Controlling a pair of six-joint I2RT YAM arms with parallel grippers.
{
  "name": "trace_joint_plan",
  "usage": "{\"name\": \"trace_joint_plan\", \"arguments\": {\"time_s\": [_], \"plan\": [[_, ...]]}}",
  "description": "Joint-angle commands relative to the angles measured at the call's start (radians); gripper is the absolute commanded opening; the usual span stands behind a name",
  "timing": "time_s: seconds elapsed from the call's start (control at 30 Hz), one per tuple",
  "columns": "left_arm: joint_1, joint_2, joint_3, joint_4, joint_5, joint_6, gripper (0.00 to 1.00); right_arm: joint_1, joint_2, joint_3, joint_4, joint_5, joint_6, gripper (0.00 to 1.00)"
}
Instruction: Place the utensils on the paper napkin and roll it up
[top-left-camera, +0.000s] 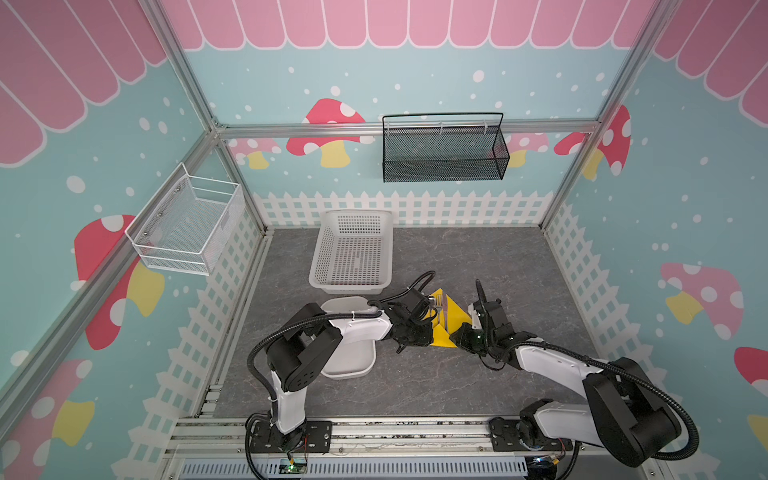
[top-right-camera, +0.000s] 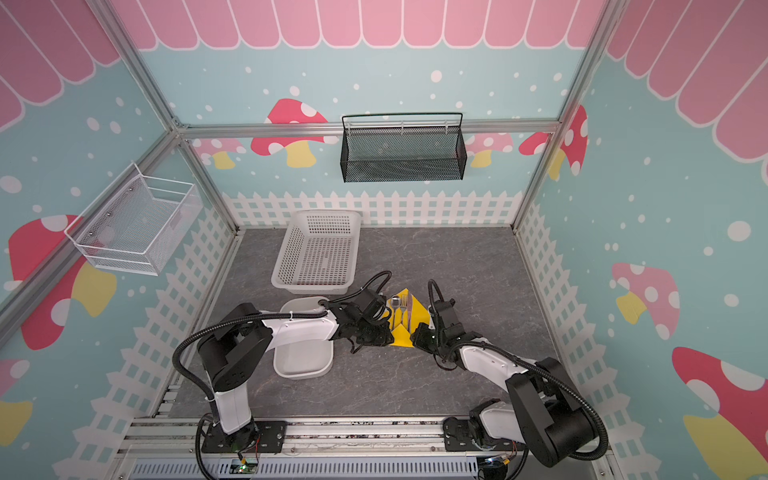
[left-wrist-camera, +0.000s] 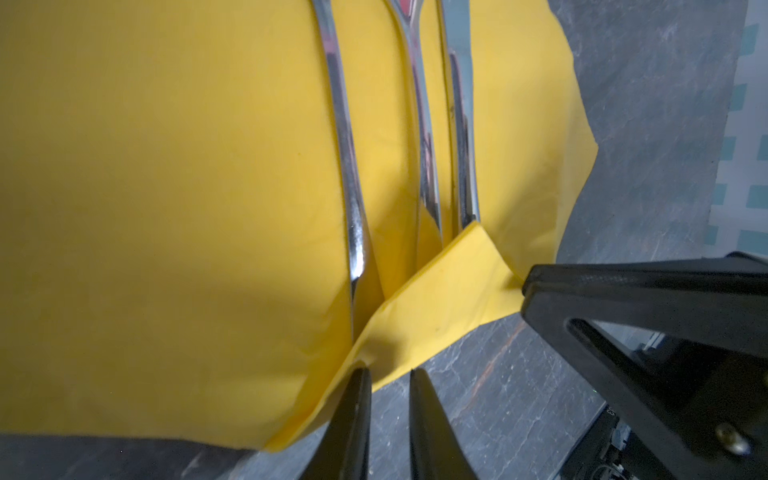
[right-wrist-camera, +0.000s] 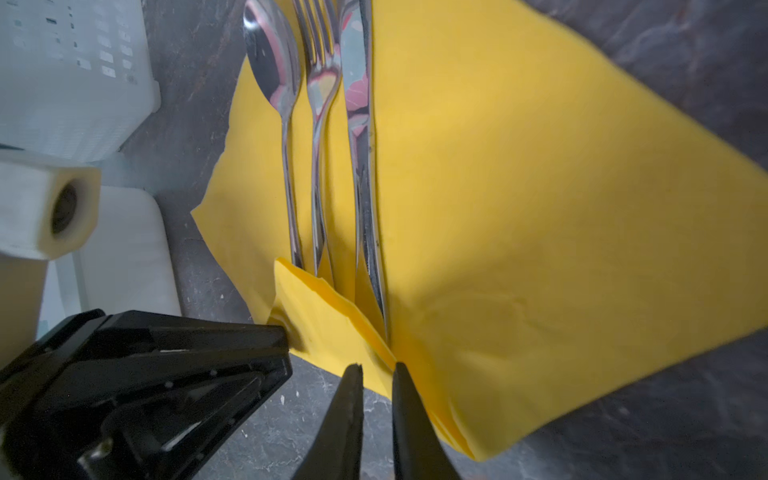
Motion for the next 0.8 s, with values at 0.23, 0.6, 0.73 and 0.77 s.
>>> {"name": "trace_joint_plan", "arguments": {"time_s": [0.23, 0.6, 0.73, 0.77], "plan": [[-0.006, 0.022, 0.025, -0.017, -0.009, 0.008, 0.2, -0.005, -0.023, 0.056, -0.102, -0.052, -0.113, 0.18], [-0.005, 0.032, 0.035, -0.017, 0.001, -0.007, 0.2, -0.004, 0.056, 0.068, -0.139, -0.01, -0.127, 0.17], [-0.005, 0.032, 0.04, -0.02, 0.0, -0.011, 0.2, -0.005, 0.067, 0.072, -0.185, 0.06, -0.114, 0.17], [-0.005, 0.031, 0.04, -0.021, -0.002, -0.01, 0.2, -0.005, 0.064, 0.069, -0.187, 0.059, -0.112, 0.17]]}}
